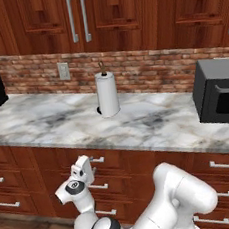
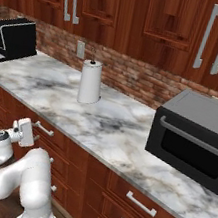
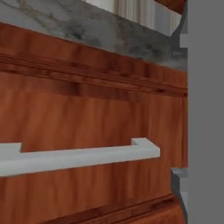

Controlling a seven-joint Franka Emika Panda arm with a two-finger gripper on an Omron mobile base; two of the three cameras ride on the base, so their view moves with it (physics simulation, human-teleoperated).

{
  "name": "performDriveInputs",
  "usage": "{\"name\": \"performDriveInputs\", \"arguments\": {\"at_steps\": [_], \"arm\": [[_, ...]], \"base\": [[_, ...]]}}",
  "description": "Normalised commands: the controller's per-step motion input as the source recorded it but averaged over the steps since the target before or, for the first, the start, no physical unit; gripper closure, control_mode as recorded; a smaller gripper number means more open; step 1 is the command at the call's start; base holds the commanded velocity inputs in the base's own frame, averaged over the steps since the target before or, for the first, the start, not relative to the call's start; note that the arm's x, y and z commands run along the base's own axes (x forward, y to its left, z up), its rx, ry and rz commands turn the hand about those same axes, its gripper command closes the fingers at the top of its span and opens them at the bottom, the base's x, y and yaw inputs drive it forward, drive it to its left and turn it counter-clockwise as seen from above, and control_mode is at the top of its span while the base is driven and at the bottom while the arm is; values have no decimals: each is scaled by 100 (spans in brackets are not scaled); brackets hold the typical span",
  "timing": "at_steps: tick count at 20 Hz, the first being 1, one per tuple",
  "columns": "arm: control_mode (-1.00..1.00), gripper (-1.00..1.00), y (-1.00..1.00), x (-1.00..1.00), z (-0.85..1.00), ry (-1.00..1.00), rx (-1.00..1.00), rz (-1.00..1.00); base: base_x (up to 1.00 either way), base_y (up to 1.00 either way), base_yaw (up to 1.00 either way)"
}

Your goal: Take a straw from the drawer in front and place it inside the glass cup on the dining counter.

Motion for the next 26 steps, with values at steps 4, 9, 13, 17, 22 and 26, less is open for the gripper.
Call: {"name": "performDriveInputs", "arguments": {"at_steps": [4,9,13,17,22,26], "arm": [[-100,-100,3,34,-35,0,-3,2],[-100,-100,5,33,-34,0,-3,4],[-100,-100,12,28,-37,0,-4,4],[-100,-100,12,27,-38,0,-5,5],[-100,-100,10,25,-39,-1,-6,5],[-100,-100,7,26,-39,-6,-8,5]], "base": [[0,0,0],[0,0,0],[0,0,0],[0,0,0],[0,0,0],[0,0,0]]}}
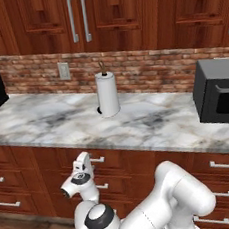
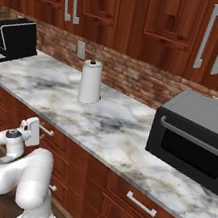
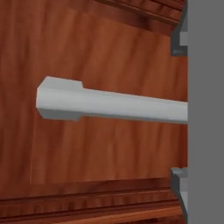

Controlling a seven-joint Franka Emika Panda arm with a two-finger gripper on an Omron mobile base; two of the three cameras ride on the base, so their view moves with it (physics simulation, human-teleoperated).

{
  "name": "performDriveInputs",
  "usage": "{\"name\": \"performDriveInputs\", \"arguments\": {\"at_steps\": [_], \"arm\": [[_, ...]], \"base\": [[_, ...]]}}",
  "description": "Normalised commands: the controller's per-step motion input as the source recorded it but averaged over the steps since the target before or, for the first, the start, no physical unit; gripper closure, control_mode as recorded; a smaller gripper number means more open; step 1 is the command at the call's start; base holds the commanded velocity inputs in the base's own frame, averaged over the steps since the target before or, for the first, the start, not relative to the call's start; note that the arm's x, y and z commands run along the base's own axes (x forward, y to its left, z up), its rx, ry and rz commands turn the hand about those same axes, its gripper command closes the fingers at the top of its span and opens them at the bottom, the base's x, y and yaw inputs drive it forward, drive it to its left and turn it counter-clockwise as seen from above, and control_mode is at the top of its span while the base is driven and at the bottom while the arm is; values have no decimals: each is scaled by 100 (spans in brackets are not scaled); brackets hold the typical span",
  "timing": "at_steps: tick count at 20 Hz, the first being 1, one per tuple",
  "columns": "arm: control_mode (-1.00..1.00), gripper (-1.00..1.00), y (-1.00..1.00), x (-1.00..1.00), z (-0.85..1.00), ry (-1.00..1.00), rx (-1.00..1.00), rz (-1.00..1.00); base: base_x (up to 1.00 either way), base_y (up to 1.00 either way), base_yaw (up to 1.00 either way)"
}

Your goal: Take a straw from the drawer in front and place it inside the glass cup on the dining counter.

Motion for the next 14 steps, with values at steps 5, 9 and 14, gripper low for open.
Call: {"name": "performDriveInputs", "arguments": {"at_steps": [5,9,14], "arm": [[-100,-100,3,27,-37,-16,-10,6],[-100,100,6,26,-27,-17,-9,5],[-100,100,4,26,-16,-15,-7,3]], "base": [[0,0,0],[0,0,0],[0,0,0]]}}
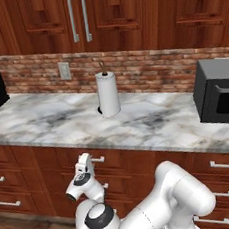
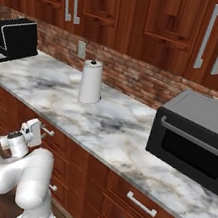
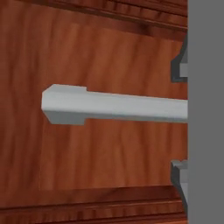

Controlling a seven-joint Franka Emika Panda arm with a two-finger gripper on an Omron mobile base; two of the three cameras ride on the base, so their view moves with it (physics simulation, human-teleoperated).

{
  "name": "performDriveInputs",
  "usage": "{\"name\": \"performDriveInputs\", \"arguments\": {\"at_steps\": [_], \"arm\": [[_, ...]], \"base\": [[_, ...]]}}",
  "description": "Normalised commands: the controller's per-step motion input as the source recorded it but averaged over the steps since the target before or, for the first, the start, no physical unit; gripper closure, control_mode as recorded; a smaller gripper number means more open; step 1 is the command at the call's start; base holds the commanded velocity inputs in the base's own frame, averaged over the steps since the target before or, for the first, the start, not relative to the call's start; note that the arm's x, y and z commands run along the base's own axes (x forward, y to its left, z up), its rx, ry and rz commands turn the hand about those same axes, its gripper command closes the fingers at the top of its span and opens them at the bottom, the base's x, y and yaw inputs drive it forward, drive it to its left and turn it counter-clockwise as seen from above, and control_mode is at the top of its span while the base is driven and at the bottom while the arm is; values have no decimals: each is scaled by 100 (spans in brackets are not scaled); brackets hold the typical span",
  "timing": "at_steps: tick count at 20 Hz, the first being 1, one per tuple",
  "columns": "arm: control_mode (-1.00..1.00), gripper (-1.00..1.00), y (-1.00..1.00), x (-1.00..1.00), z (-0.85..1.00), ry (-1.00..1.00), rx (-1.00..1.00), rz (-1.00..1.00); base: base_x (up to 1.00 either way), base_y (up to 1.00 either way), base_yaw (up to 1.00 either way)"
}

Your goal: Take a straw from the drawer in front and place it inside the glass cup on the dining counter.

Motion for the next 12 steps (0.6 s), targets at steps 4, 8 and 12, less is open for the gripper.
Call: {"name": "performDriveInputs", "arguments": {"at_steps": [4,8,12], "arm": [[-100,100,0,12,-1,-21,-5,4],[-100,100,4,5,0,-21,-3,4],[-100,100,10,0,0,-14,0,3]], "base": [[0,0,0],[0,0,0],[0,0,0]]}}
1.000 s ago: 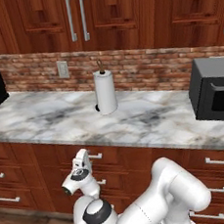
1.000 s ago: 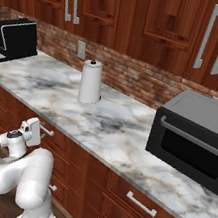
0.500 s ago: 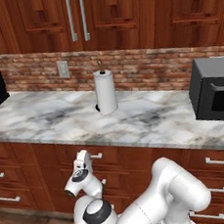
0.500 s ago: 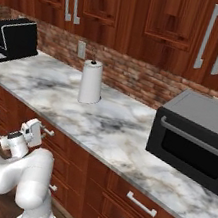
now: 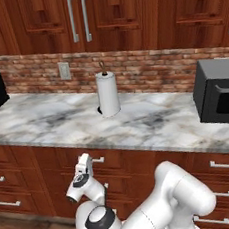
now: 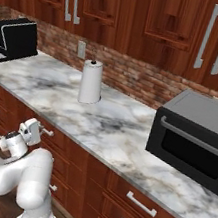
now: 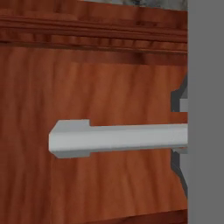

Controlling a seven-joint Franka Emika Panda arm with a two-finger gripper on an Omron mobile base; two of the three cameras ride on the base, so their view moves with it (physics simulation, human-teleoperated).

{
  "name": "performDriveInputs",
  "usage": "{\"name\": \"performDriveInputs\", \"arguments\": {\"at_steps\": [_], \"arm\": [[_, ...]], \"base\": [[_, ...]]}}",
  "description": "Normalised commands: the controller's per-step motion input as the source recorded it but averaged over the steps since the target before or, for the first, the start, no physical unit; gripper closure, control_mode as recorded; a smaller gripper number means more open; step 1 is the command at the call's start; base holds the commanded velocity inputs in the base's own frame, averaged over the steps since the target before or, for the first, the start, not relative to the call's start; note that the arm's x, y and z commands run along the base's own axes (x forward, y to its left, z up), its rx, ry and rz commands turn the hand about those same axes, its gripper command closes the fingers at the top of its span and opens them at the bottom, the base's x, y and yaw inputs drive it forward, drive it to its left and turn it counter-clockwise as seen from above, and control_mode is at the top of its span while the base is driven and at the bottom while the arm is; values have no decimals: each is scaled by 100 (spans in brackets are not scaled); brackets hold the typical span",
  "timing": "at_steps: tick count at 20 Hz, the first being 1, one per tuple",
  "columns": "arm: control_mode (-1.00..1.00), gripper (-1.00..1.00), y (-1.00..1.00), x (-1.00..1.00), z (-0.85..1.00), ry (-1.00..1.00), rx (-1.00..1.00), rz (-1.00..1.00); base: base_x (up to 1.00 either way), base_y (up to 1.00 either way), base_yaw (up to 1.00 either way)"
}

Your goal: Take a straw from the drawer in front and place it inside the glass cup on the dining counter.

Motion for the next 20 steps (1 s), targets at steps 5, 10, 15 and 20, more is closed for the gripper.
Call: {"name": "performDriveInputs", "arguments": {"at_steps": [5,10,15,20], "arm": [[-100,100,26,-10,0,-8,0,4],[-100,100,46,-41,2,-11,0,3],[-100,100,57,-58,13,-11,0,1],[-100,100,61,-64,18,-7,0,0]], "base": [[0,0,0],[0,0,0],[0,0,0],[0,0,0]]}}
